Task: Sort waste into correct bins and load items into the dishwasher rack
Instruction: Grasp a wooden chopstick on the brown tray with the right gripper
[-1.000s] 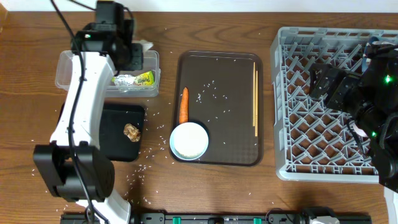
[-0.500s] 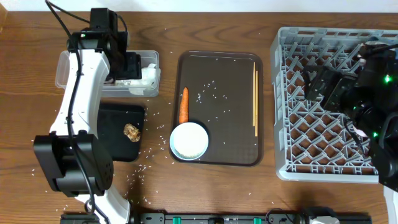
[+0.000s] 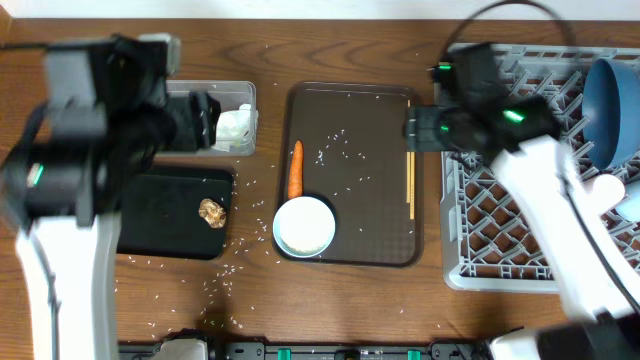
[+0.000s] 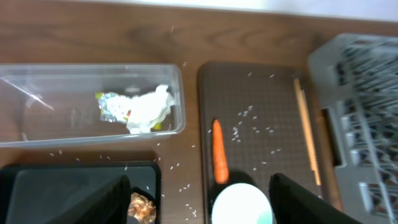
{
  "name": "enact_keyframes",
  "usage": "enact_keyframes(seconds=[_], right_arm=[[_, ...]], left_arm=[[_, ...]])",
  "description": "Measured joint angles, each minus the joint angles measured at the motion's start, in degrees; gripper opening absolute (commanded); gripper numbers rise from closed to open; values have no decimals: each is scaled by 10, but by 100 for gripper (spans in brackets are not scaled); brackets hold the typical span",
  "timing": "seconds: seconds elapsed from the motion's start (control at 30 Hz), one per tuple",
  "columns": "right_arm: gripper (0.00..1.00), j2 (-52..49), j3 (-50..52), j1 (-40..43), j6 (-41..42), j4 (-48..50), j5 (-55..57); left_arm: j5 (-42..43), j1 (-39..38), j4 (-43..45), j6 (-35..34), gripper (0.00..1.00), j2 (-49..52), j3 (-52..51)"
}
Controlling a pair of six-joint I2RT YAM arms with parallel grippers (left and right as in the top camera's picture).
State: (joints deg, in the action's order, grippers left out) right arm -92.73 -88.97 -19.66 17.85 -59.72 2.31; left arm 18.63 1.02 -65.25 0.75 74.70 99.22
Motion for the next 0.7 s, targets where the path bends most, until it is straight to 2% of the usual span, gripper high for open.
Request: enact_keyframes(seconds=[0.13,0.4,0.7], right_arm=[[72,-101,0,-4,29,22,15],[58,-223,0,-4,34,73,-17],[56,-301,0,-4,37,93,-24]], left_arm=[[7,0,-32,-4,98,-52,3],[9,0,-67,-8,98,-68,3],[9,0,-68,-8,98,-68,3]])
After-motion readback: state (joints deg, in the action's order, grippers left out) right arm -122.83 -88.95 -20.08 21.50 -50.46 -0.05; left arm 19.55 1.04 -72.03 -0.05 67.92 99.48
